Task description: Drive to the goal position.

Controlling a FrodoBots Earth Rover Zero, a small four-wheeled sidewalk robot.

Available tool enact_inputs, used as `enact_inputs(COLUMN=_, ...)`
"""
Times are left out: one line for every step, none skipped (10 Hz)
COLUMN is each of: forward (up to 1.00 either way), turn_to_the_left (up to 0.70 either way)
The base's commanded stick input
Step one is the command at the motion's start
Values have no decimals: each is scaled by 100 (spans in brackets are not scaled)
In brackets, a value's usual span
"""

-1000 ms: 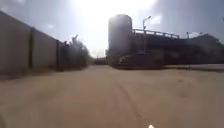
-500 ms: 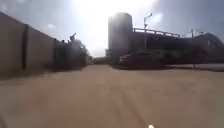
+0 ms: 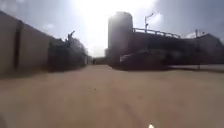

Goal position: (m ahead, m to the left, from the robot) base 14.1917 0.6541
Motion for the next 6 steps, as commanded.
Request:
enact_inputs(forward=100, turn_to_the_left=0)
enact_inputs(forward=100, turn_to_the_left=0)
enact_inputs(forward=100, turn_to_the_left=0)
enact_inputs(forward=100, turn_to_the_left=0)
enact_inputs(forward=100, turn_to_the_left=0)
enact_inputs(forward=100, turn_to_the_left=0)
